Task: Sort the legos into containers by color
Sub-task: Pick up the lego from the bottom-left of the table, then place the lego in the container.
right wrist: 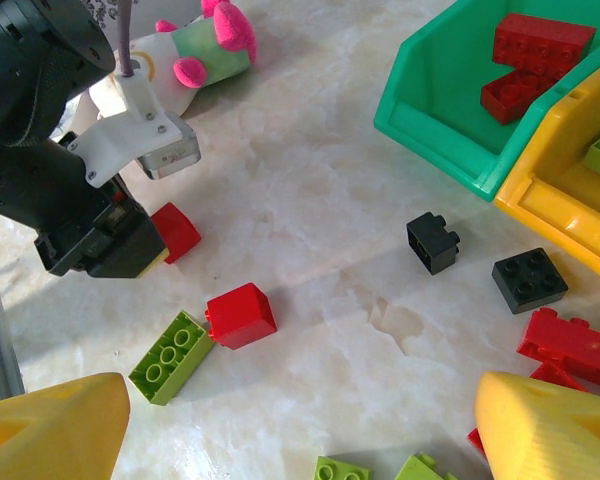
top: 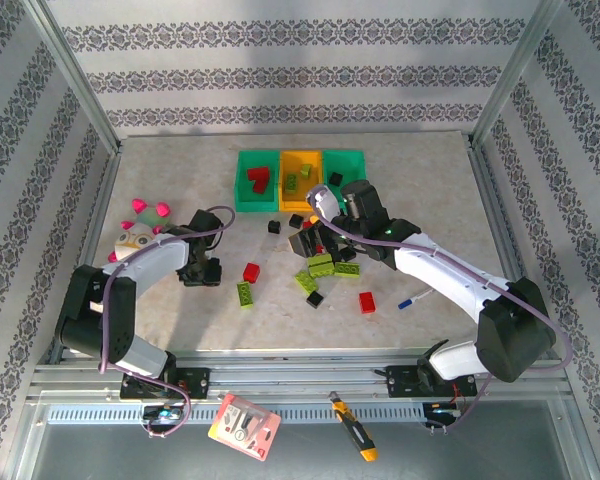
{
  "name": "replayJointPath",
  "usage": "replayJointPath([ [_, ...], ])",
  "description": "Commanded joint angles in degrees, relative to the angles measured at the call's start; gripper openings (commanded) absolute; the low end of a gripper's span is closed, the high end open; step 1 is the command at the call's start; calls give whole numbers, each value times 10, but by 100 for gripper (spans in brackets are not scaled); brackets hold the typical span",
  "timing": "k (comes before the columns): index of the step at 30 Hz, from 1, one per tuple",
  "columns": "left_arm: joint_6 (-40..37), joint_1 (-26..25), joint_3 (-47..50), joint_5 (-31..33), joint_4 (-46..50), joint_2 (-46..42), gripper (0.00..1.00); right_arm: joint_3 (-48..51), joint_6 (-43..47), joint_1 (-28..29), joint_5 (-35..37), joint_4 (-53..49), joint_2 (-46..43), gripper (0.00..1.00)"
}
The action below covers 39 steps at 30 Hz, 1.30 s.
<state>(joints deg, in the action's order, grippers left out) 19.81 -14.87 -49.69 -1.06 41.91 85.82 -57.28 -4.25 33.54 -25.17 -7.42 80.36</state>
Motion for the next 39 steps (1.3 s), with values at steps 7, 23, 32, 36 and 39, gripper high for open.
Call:
replayJointPath([
  [7,-19,-2,-145,0,12,-10,27,-27,19,4,3,1,-29,89],
  [23,-58,-1,-515,-9,-102,299,28,-4,18,-1,37,-8,-63,89],
  [32,-40,-1,-610,-38,-83,384,40,7,13,-7,58,-12,-82,89],
  [36,-37,-2,-606,-54,-80,358,63,6,9,-8,82,-21,-86,89],
  [39,-46,-2,-567,-61,-101,314,85,6,1,-8,115,-39,-84,89],
])
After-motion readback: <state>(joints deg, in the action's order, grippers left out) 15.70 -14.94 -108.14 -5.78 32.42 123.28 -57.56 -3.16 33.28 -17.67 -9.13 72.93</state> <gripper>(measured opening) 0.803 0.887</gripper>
